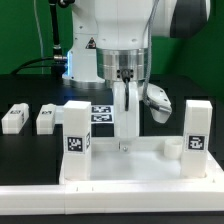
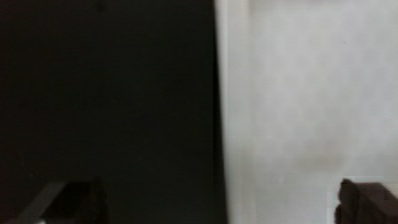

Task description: Assemble desk

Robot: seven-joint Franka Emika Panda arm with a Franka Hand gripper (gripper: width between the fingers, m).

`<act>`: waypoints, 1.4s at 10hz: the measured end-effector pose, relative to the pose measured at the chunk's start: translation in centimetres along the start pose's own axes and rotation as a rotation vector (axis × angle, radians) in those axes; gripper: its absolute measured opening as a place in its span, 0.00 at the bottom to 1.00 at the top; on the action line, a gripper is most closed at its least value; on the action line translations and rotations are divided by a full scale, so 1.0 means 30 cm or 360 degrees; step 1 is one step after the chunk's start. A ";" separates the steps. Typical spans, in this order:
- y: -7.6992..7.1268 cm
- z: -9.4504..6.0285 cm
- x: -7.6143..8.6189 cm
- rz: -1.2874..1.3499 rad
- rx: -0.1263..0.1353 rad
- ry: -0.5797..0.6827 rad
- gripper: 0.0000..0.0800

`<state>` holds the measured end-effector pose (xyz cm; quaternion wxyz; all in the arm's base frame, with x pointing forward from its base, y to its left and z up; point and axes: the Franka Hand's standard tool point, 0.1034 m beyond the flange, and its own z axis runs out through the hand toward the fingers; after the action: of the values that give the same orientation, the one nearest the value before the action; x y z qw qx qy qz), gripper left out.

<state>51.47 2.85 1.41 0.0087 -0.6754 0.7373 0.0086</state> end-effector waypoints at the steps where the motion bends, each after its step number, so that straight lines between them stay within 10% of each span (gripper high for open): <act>1: 0.002 0.003 0.005 0.0003 -0.0009 0.0001 0.81; 3: 0.001 0.000 0.004 0.0007 -0.0035 -0.0011 0.81; 6: 0.001 0.001 0.003 0.0007 -0.0036 -0.0011 0.51; 8: 0.001 0.001 0.003 0.0007 -0.0036 -0.0011 0.12; 14: -0.008 -0.003 0.003 0.0003 -0.0017 -0.0007 0.08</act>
Offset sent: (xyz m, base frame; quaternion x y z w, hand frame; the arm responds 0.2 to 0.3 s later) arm 0.0000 0.0000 0.0000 0.0000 0.0000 0.0000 1.0000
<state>51.70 2.72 1.51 0.0067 -0.6747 0.7379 0.0139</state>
